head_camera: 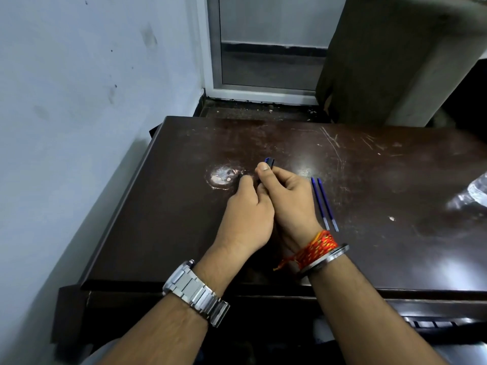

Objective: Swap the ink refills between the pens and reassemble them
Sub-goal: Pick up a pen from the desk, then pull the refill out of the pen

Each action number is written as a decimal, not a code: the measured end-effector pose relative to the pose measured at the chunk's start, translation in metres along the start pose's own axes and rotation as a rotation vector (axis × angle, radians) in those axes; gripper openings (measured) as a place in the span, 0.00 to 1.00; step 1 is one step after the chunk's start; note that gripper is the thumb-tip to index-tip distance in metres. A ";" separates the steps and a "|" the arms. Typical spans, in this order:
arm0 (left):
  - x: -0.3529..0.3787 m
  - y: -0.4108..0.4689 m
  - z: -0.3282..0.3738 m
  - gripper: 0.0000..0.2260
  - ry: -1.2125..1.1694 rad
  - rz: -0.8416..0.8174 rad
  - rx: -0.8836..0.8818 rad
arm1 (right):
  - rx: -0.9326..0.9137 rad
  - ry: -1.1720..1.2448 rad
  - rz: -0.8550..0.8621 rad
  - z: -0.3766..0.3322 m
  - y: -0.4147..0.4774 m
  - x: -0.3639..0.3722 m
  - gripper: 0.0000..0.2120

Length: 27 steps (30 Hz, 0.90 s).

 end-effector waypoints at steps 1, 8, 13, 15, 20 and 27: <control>0.000 0.001 0.001 0.07 -0.002 -0.010 0.016 | -0.009 0.007 0.005 0.000 0.001 0.000 0.19; -0.003 0.006 -0.002 0.07 -0.057 -0.043 0.014 | -0.065 -0.022 0.072 -0.004 0.007 -0.003 0.19; -0.010 0.012 -0.016 0.14 -0.183 -0.059 -0.209 | -0.121 -0.067 0.149 -0.015 0.012 -0.019 0.18; -0.016 0.017 -0.020 0.09 -0.294 0.017 -0.269 | -0.131 -0.242 0.138 -0.015 0.013 -0.028 0.18; -0.023 0.024 -0.025 0.09 -0.291 0.092 -0.237 | -0.021 -0.584 0.058 -0.006 0.014 -0.039 0.11; -0.025 0.026 -0.028 0.07 -0.233 0.130 -0.160 | 0.071 -0.786 0.048 0.014 0.013 -0.032 0.17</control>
Point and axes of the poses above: each hand's wrist, its own y-axis towards the middle knuckle, its own x-axis out of the palm, z = x × y, the point moved 4 cm from there along y, towards the middle knuckle, and after that the axes turned 6 degrees about -x, right-handed, at the moved point
